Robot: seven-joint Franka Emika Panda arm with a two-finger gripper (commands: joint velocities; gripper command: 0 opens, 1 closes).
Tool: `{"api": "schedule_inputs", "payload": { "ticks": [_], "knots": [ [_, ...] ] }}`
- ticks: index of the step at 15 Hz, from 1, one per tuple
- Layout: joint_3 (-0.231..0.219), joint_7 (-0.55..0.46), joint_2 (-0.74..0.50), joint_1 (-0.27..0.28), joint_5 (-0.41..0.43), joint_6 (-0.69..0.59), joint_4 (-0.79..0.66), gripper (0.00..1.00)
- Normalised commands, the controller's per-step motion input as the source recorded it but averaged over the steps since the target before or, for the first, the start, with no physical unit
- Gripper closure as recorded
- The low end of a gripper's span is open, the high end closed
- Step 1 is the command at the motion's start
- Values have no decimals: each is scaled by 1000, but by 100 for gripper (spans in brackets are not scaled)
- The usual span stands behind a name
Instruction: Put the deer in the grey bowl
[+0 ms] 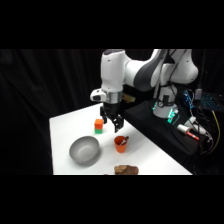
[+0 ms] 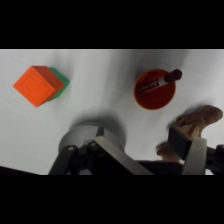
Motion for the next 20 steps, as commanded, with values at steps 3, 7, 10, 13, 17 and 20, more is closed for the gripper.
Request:
{"api": "schedule_inputs", "payload": {
  "ticks": [3,7,10,13,17,20],
  "knots": [
    [112,-16,323,150,-38,-3,378,0],
    [79,-53,389,122,-37,-49,471,0],
    [36,-69,447,115,-83,-93,541,0],
    [12,-125,474,68,-87,-105,546,0],
    [13,-162,437,26,-53,-95,494,0],
    [48,-170,358,-10,17,-96,399,0]
  ]
}}
